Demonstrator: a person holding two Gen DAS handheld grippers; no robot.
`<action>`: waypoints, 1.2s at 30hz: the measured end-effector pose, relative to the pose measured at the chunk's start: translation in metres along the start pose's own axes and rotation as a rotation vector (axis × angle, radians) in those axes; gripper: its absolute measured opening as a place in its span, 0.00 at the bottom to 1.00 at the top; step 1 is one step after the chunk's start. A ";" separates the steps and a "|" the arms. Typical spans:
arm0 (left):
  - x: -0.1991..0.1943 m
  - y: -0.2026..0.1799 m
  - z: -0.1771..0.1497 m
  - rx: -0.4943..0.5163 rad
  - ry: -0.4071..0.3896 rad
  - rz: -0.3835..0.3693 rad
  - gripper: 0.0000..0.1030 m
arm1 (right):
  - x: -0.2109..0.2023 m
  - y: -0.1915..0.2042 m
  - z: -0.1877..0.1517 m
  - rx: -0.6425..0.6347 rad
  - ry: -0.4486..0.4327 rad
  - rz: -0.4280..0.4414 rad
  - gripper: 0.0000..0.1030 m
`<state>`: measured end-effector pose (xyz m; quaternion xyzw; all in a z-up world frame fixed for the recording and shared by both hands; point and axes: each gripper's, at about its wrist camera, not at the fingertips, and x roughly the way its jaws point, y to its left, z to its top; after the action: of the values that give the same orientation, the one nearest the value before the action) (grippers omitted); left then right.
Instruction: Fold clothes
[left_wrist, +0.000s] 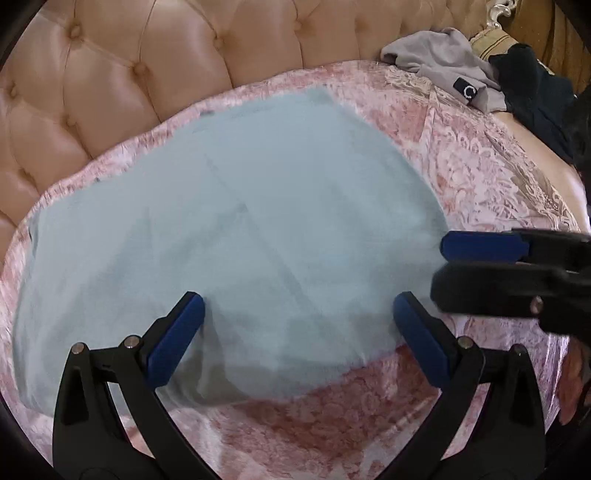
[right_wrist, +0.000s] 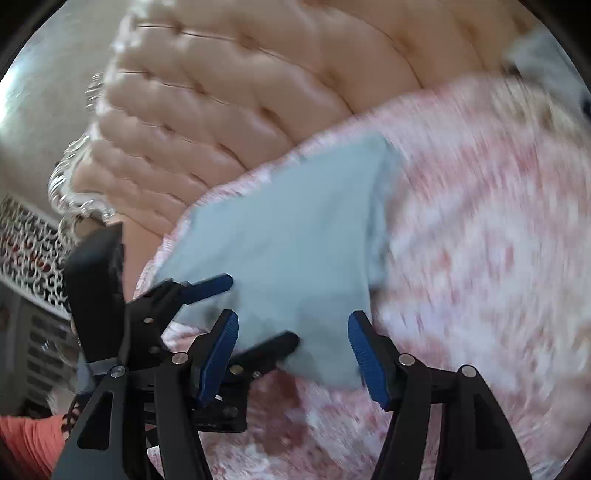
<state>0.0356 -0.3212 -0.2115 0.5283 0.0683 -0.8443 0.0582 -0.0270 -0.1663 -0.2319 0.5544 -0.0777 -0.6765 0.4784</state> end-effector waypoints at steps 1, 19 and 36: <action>0.000 0.002 -0.002 -0.010 0.004 -0.006 1.00 | -0.001 -0.002 -0.002 0.007 -0.013 0.007 0.61; -0.095 0.086 -0.068 -0.118 -0.093 0.075 1.00 | -0.010 0.061 0.003 -0.094 -0.041 -0.105 0.68; -0.146 0.227 -0.106 -0.265 -0.258 -0.213 1.00 | 0.043 0.108 0.018 -0.263 0.009 -0.117 0.69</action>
<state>0.2311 -0.5222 -0.1382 0.3931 0.2264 -0.8900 0.0459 0.0216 -0.2628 -0.1853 0.4935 0.0462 -0.7053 0.5069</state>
